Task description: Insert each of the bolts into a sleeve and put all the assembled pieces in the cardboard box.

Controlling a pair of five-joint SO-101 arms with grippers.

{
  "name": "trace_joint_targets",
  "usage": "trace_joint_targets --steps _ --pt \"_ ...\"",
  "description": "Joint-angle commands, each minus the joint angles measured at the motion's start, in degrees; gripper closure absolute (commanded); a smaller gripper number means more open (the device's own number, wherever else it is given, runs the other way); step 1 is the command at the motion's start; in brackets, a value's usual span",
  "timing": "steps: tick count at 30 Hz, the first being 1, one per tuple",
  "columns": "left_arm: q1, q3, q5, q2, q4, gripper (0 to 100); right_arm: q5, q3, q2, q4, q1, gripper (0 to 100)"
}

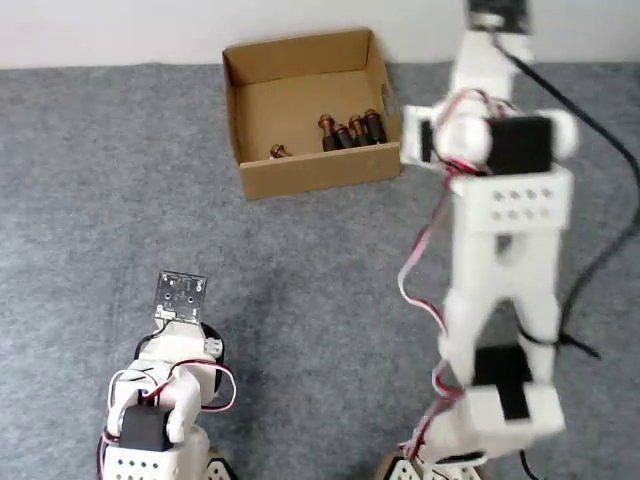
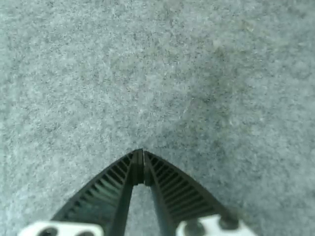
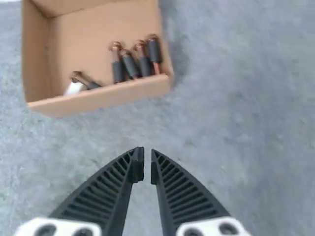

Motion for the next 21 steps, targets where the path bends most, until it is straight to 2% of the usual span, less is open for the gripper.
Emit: trace_joint_targets --steps 1,12,21 --pt "-0.3 -0.3 -0.1 -0.6 0.4 100 -0.3 7.6 -9.6 2.3 4.2 99.1" --pt "-0.3 -0.3 -0.1 -0.6 0.4 100 -0.7 29.5 -19.8 0.2 12.8 99.1" --pt "-0.3 -0.3 -0.1 -0.6 0.4 100 -0.4 56.5 -36.6 -12.7 13.9 99.1"
